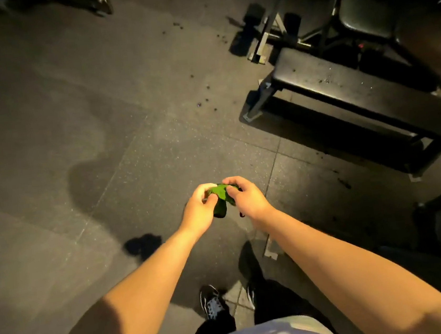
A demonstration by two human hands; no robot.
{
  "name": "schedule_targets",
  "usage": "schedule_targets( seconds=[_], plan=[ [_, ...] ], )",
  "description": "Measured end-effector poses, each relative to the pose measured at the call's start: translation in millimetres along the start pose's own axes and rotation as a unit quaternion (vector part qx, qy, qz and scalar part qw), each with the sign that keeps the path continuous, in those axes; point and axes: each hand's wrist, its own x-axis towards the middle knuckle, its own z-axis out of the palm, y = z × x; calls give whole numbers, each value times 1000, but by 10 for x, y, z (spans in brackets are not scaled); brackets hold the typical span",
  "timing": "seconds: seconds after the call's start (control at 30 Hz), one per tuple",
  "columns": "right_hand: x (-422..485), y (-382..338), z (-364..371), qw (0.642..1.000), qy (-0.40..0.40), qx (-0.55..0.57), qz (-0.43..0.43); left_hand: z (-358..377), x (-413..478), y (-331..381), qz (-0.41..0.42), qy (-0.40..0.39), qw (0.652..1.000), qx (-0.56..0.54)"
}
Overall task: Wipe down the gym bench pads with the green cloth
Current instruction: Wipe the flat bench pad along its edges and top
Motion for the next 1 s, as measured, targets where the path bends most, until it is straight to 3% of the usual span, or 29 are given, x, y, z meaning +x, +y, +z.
schedule_targets(
  seconds=[0.27,0.47,0.67,0.83,1.0],
  plan=[
    [378,-918,-263,994,35,100,-28,-496,719,966,128,-26,981,145],
    [1246,-1482,-662,984,91,142,-56,-723,1636,1820,148,-50,970,186],
    [2132,-2155,-1156,976,112,167,-89,-779,2533,2664,170,-10,979,109],
    [2799,-2633,-1510,974,112,177,-85,-841,3310,3194,179,28,978,107],
    [3757,-3156,-1664,973,126,192,-35,-1022,4408,3683,174,-18,981,86]
  ],
)
